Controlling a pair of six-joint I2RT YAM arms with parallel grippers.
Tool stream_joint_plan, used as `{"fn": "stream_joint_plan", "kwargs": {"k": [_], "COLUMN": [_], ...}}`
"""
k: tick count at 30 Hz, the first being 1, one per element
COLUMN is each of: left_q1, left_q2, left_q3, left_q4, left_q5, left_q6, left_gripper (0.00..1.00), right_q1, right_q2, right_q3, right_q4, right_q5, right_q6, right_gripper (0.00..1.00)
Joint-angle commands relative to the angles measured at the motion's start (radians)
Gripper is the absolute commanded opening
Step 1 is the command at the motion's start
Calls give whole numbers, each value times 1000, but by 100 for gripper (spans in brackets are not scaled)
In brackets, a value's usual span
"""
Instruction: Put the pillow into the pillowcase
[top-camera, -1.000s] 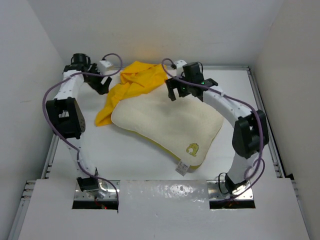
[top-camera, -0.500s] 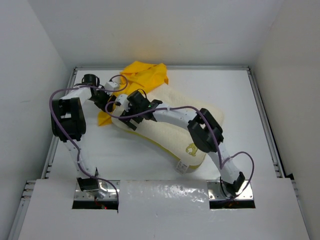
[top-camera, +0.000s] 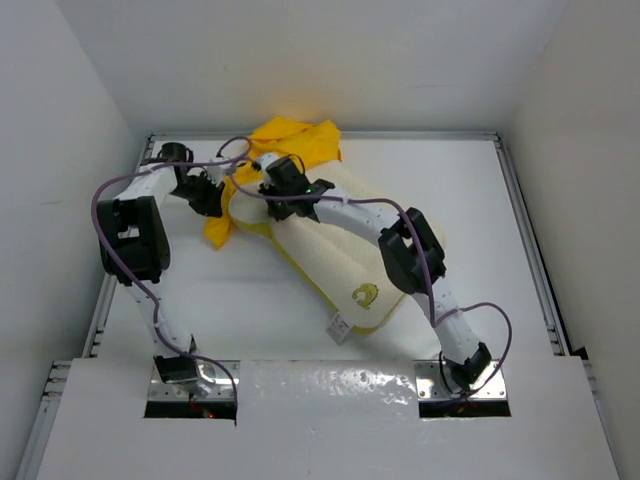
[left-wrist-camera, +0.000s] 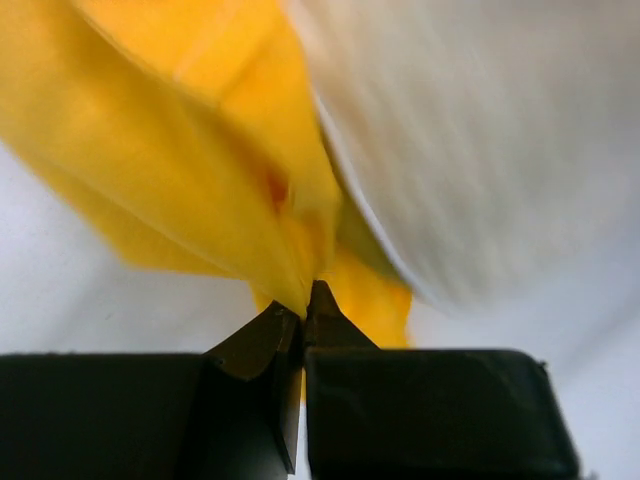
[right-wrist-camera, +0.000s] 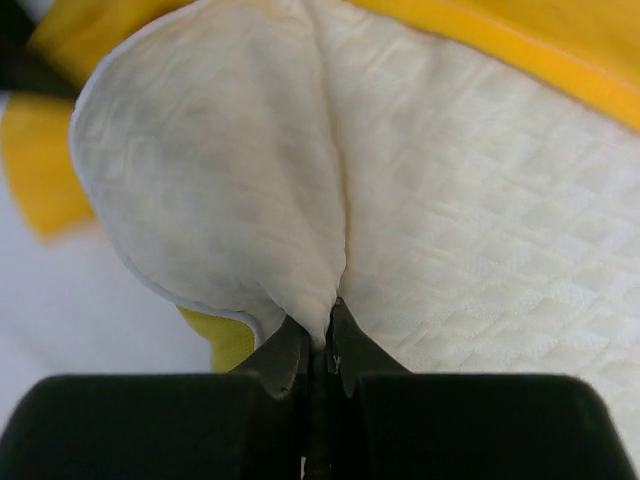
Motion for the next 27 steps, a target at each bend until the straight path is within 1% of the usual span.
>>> {"fn": "stream_joint_plan", "kwargs": {"k": [1,2,3,5,9,11,12,13,15,16,17,18,19,20,22,23,24,25,26,27], "left_q1": [13,12,12,12,6,-4,-10,-27,-58,-90,-101,-104,-95,-81,-14,11,38,39,25,20], "left_q2": [-98,-102,-110,-116,-127,-128,-130,-131,-130,-124,-116,-113,-110,-104,-95,-89,-92,-113,-125,-125], "left_q3": [56,58,52,38,-20,-31,-35,-42,-63,-68,-75,-74,-63,-11,74,155,179,188,176,170], "left_q4": [-200,-227,-253,-310,-330,-365,-417,-443,-472,-482,-489,-502,-503,-509,-483,-371,-274,-153,24,50], "left_q5": [119,133,158,177,179,198,209,218,212,209,223,247,272,328,398,445,432,382,243,207], "left_q6": [85,123,139,192,214,283,324,412,453,491,516,537,538,535,432,354,106,-18,-116,-165], "left_gripper": [0,0,0,0,0,0,0,0,0,0,7,40,40,58,64,65,66,67,68,73], "right_q1": [-159,-173,-185,-188,-191,-191,-191,-191,-190,-187,-184,-177,-177,-171,-167,-167,-167,-165,-164,-162], "right_q2": [3,2,3,5,14,29,61,80,135,146,154,149,138,122,79,72,69,74,80,91], "right_q3": [109,120,132,156,150,161,175,214,262,265,264,232,198,113,52,25,23,25,43,51], "right_q4": [84,110,117,131,153,156,153,142,131,125,127,145,172,203,271,283,291,291,288,285], "right_q5": [84,97,142,198,216,224,229,238,241,226,210,160,160,97,57,17,-1,-11,-15,-18], "right_q6": [282,304,308,286,273,296,305,318,362,380,406,408,405,398,405,405,407,408,410,413], "right_gripper": [0,0,0,0,0,0,0,0,0,0,0,0,0,0,0,0,0,0,0,0]}}
